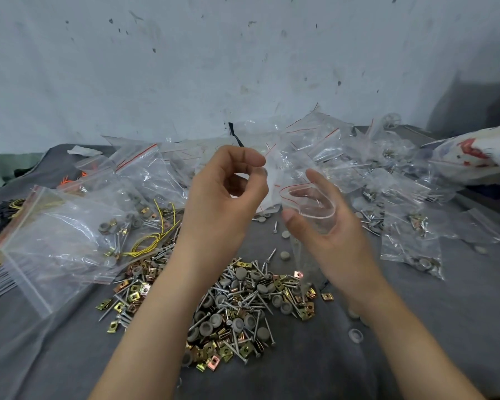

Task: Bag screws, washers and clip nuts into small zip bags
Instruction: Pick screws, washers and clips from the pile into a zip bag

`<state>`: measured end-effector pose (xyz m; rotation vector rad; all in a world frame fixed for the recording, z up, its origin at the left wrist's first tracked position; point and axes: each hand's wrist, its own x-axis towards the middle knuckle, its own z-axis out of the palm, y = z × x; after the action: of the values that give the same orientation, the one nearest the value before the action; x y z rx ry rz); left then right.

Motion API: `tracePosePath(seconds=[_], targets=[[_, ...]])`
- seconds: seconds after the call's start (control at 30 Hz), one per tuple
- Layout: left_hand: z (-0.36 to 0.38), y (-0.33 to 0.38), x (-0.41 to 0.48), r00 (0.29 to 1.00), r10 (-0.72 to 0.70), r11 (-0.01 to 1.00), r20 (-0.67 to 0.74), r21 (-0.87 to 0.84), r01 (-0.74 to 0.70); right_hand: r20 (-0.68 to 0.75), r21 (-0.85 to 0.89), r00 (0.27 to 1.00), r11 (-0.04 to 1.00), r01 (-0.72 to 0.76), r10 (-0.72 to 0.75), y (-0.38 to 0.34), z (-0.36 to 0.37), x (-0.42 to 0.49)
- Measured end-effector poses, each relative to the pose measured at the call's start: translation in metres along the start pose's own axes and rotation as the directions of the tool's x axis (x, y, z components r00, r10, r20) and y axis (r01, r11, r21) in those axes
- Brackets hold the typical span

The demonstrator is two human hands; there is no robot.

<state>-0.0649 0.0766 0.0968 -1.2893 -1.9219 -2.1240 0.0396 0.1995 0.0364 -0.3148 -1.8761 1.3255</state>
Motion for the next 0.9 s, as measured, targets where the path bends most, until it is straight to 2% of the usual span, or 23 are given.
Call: tracePosePath(seconds=[0.17,0.3,0.43,0.6,0.77,0.9], targets=[[0.001,0.001,-0.001,0.999,0.002,0.998,0.048,0.057,-0.005,0.062,-0.063,0.998,0.998,0.021,-0.018,0.004,0.004,-0.002],[0.005,-0.001,-0.004,0.984,-0.005,0.98,0.176,0.199,-0.031,0.058,-0.092,0.998,0.996,0.02,-0.015,0.007,0.005,-0.002],[0.007,-0.001,-0.007,0.966,0.0,0.969,0.258,0.239,-0.064,0.039,-0.093,0.999,0.995,-0.02,0.024,0.008,0.003,-0.001],[0.001,-0.002,-0.004,0.984,0.005,0.977,0.177,0.208,-0.042,0.04,-0.087,0.999,0.996,0.023,-0.019,0.007,0.002,-0.002],[-0.006,-0.012,-0.001,0.989,-0.058,0.969,0.139,0.245,0.022,-0.002,-0.058,1.0,0.998,-0.017,0.016,0.006,-0.003,0.0],[-0.01,-0.021,0.0,0.985,-0.115,0.951,0.13,0.301,0.071,-0.045,0.102,0.998,0.994,-0.049,0.053,0.001,-0.007,0.004]])
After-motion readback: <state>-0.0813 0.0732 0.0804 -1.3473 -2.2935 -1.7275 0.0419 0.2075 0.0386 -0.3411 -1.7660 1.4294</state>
